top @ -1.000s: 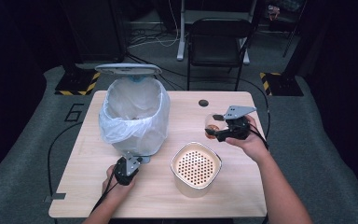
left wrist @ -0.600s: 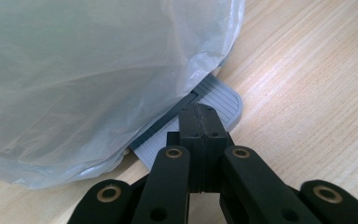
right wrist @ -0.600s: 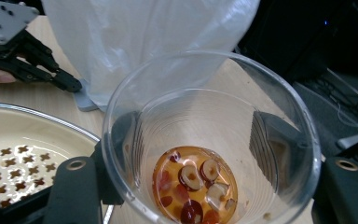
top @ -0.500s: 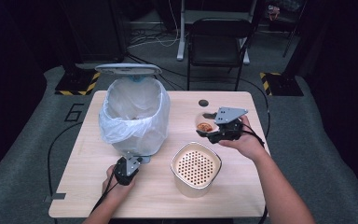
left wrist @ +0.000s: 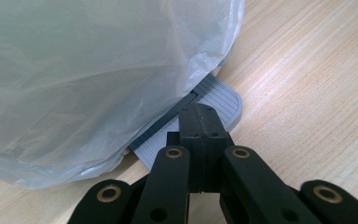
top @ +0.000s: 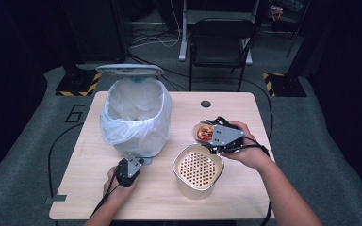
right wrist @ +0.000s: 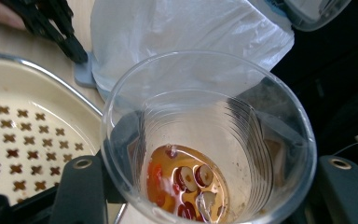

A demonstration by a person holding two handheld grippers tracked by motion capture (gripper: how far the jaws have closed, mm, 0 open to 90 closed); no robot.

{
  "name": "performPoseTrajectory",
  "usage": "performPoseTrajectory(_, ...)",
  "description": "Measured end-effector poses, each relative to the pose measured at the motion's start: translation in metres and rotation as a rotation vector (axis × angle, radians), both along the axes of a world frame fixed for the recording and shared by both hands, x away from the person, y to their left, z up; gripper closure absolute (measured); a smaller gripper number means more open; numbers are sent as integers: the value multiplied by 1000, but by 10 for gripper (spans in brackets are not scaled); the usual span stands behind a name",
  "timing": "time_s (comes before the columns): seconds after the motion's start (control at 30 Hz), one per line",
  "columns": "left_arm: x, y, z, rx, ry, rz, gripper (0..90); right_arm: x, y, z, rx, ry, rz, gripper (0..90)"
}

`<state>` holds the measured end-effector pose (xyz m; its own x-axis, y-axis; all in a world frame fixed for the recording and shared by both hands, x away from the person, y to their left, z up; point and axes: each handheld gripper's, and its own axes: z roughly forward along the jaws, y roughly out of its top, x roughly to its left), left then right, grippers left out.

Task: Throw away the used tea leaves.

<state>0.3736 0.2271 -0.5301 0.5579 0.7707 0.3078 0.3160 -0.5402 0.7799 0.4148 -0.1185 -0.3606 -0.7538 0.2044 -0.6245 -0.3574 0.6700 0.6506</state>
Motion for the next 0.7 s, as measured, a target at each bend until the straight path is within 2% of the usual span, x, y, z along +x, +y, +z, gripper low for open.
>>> performPoseTrajectory(0.17, 0, 0, 0, 1, 0, 0, 900, -9, 5, -4, -93, -119, -6, 378)
performPoseTrajectory(0.23, 0, 0, 0, 0, 0, -1, 900, -12, 7, -5, -122, -145, -3, 379)
performPoseTrajectory(0.33, 0, 0, -1, -3, -11, 7, 900, -18, 11, -9, -189, -216, -6, 382)
performPoseTrajectory(0.47, 0, 0, 0, 0, -7, 4, 900, -25, 18, -15, -308, -334, 5, 385)
performPoseTrajectory(0.57, 0, -1, -1, -5, -9, 6, 900, -29, 22, -20, -378, -408, 21, 386)
performPoseTrajectory(0.63, 0, -1, -1, -4, -9, 5, 900, -32, 25, -22, -405, -443, 34, 386)
performPoseTrajectory(0.7, 0, -1, -1, -3, -10, 5, 900, -34, 27, -24, -437, -502, 44, 387)
